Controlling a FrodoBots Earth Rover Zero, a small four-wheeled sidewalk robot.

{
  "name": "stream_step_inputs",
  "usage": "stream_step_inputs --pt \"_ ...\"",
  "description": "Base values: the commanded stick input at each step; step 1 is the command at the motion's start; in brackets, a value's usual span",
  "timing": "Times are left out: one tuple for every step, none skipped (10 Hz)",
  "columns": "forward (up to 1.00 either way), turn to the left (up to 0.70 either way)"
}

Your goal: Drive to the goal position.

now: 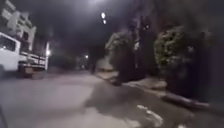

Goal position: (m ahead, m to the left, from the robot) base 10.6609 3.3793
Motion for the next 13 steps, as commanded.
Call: stream_step_inputs --pt "0.7 0.0" --pt "0.7 0.0" --pt "0.7 0.0" --pt "0.7 0.0" --pt "0.7 0.0" --pt "0.7 0.0" --pt "0.7 0.0" --pt "0.7 0.0" --pt "0.7 0.0" --pt "0.7 0.0" --pt "0.7 0.0" --pt "0.7 0.0" --pt "0.7 0.0"
